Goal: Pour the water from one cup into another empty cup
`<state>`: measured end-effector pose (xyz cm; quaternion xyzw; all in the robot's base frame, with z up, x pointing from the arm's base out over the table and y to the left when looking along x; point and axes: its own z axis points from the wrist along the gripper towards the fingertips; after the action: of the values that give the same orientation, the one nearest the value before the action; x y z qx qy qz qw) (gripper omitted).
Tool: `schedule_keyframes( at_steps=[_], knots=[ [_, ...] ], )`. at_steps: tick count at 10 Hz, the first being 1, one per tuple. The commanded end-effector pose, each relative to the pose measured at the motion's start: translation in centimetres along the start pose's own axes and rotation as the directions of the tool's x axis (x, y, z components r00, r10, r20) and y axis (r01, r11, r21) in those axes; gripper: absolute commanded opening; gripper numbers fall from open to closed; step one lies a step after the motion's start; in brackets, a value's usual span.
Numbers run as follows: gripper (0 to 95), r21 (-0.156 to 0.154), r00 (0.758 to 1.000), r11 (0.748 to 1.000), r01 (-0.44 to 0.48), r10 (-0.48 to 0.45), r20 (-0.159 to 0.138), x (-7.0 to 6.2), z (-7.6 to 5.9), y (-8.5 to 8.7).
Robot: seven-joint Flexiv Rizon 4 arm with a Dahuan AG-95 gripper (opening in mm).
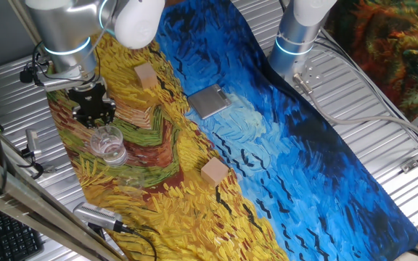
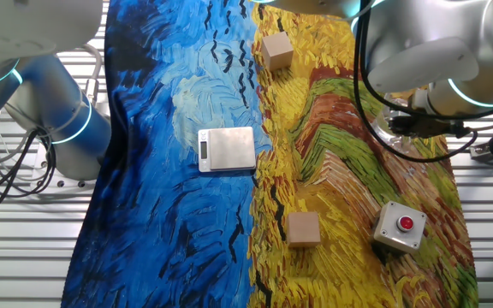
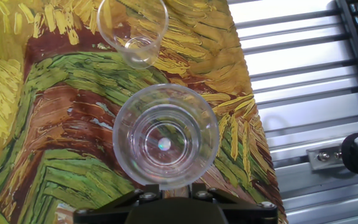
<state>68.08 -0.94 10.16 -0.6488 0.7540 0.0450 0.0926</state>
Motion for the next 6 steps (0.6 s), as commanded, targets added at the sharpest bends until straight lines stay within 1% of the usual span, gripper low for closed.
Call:
schedule_keyframes(
  at_steps=[1,6],
  knots=[
    [19.0,0.002,1.000,1.000,0.000,0.000,0.000,0.05,0.13,-0.02],
    [19.0,-0.002,1.000,1.000,-0.004,0.004,0.006,0.10,0.29,-0.13]
  ],
)
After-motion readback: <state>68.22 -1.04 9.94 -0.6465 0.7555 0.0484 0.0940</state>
